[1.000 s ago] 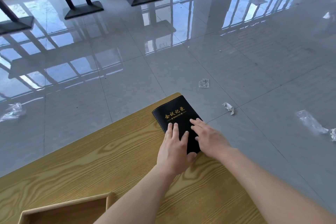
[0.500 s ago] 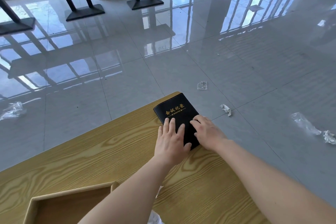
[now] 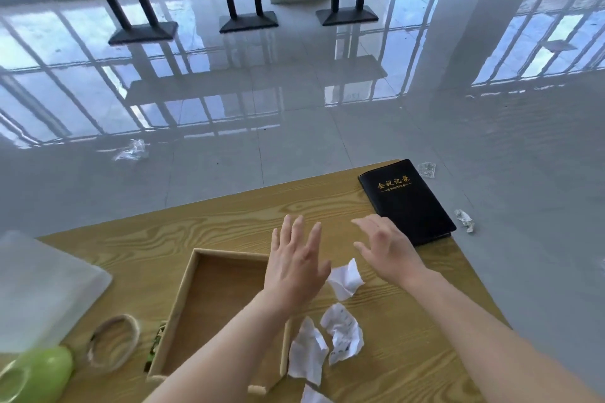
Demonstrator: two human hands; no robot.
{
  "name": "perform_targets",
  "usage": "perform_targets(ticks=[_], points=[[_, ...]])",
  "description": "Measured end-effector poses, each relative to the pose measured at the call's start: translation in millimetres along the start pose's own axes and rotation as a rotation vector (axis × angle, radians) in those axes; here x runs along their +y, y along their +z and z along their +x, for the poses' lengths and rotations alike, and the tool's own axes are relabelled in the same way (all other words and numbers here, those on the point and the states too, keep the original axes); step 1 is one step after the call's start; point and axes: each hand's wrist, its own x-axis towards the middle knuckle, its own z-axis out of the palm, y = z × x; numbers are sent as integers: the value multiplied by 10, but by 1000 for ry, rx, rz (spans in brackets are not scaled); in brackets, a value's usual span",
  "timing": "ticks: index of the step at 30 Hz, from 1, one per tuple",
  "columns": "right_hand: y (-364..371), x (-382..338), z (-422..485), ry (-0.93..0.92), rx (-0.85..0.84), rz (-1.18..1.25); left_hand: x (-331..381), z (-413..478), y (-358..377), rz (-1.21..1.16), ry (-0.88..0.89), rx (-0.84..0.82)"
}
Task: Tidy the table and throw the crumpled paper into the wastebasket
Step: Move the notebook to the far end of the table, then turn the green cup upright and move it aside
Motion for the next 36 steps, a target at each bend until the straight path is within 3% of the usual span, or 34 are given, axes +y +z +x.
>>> perform_targets(ticks=[11,22,28,33,36], points=[[658,-1856,-325,-105,-88,114,-1340,-1510,-646,17,-186,100],[1398,-2935,-865,-142,-251,144,-2342,-2896,-666,-59,-419,98],[1745,-3428,-823,-167,-336,156,-2934,-3541,-569,-135,-708,177],[2079,-3950,-627,-248,-414,139,-3348,-3628,-480,-375,-1020,224],[2264,-4255,-511,-242,-472,165,-3478,-3587,-403,-444,-1078,197]])
